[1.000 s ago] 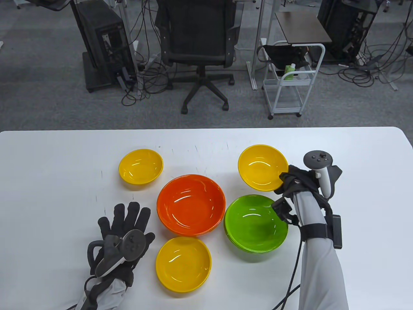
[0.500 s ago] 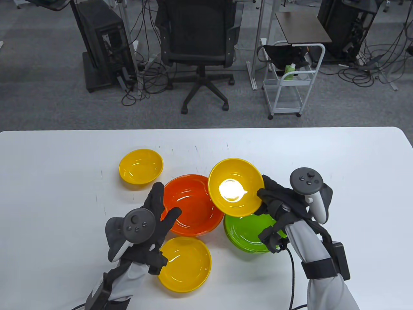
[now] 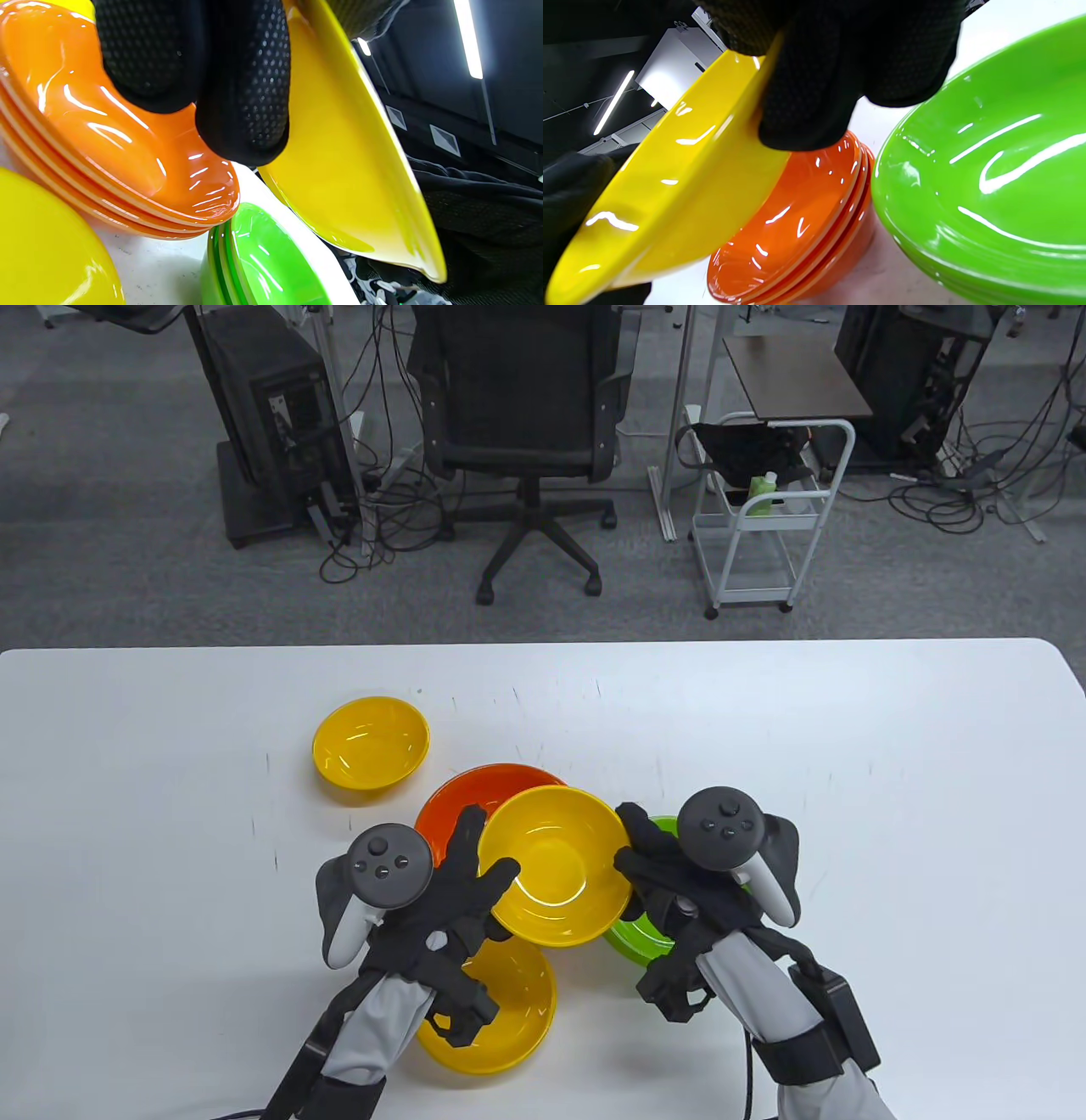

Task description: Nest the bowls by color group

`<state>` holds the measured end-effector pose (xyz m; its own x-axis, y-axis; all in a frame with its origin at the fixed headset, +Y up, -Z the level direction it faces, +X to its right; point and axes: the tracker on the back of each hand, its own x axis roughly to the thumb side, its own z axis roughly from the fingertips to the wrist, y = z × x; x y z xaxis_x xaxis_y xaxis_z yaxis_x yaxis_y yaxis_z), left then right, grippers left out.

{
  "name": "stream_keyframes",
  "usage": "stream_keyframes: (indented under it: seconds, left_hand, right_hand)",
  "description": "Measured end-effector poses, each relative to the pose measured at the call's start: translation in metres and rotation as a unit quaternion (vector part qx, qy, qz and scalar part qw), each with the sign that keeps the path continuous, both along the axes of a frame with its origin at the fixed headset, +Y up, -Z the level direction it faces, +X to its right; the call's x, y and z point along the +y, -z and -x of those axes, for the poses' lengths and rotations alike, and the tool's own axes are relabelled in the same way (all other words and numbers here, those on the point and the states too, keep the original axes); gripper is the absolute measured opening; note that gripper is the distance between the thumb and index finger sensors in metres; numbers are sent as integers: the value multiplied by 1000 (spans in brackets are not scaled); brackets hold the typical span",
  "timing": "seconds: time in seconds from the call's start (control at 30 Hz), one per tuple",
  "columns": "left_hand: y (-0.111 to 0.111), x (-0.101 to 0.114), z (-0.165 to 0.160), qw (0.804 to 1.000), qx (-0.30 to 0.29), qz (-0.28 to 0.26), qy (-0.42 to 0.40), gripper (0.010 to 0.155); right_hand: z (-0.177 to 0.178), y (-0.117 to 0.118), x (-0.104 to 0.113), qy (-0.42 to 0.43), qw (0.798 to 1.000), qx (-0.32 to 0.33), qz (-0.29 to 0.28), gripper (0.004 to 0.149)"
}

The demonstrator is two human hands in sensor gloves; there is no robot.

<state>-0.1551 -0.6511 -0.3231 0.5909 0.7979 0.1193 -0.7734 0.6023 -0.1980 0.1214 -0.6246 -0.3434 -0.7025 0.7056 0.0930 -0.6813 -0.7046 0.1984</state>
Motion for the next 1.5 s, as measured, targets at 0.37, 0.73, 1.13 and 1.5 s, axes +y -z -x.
stream_keyframes:
  seconds: [0.37,0.73,1.13,1.5]
  left_hand:
    - [-3,9,37,997,53,-31,52,59]
    - [-25,-19,83,986,37,42,156,52]
    - [-24,-40,65,950,-3,85,300,54]
    - [-20,-56,55,940,7,75,333,53]
  right_hand:
    - [-3,-40,9,-97,979,-3,-177,68]
    - [-44,-51,-14,-237,948,-82,-194,76]
    - [-75,-63,-52,-296,934,-119,-163,77]
    - [-82,-69,-71,-323,929,-117,-138,77]
